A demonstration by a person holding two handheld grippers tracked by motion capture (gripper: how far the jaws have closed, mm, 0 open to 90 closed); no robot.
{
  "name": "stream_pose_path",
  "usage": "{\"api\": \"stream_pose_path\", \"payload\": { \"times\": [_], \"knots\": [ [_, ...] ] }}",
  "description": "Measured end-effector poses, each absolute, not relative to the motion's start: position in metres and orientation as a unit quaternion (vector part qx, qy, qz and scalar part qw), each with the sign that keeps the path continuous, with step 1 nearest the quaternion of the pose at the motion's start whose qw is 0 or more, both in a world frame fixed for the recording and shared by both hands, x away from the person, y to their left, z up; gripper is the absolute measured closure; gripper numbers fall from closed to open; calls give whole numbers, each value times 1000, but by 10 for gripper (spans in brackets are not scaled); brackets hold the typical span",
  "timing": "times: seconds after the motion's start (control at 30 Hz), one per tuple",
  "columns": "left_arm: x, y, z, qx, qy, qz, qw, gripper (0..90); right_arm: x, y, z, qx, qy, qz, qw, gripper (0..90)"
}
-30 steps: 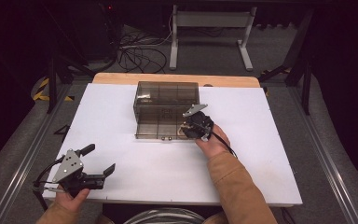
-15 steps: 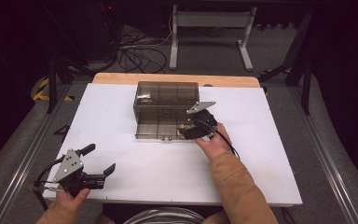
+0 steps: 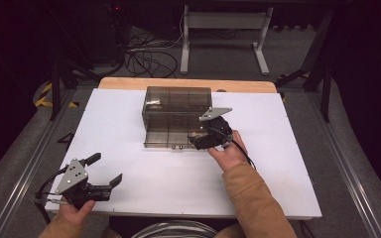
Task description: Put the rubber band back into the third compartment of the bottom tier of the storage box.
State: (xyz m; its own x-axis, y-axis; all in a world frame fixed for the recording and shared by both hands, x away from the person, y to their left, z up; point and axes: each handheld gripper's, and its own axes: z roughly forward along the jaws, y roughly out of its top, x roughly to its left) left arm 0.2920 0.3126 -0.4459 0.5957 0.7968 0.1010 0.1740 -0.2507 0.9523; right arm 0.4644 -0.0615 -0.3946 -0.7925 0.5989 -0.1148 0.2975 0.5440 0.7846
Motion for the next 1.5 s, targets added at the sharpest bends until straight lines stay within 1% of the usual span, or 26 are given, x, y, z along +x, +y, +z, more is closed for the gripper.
{"api": "stream_pose_path", "payload": {
  "times": [0.33,0.47,0.6,0.77,0.87,1.0,1.23,1.5],
  "knots": [
    [292,313,-446,730,332,303,514,48,459,-66,-388,257,852,414,192,138],
    [292,313,-446,730,332,304,515,48,455,-68,-384,254,851,420,187,86],
    [292,314,-446,730,333,304,515,48,448,-75,-377,253,845,433,188,57],
    [292,313,-446,729,333,305,515,48,438,-84,-371,250,840,446,182,26],
    [292,313,-446,728,334,306,514,48,433,-89,-370,241,838,459,167,10],
    [292,314,-445,727,337,304,516,48,425,-99,-369,235,832,475,166,4],
    [292,315,-445,725,337,305,518,48,408,-117,-370,216,820,499,177,0],
    [292,314,-445,724,337,306,517,48,395,-136,-381,219,811,508,193,0]
  ]
}}
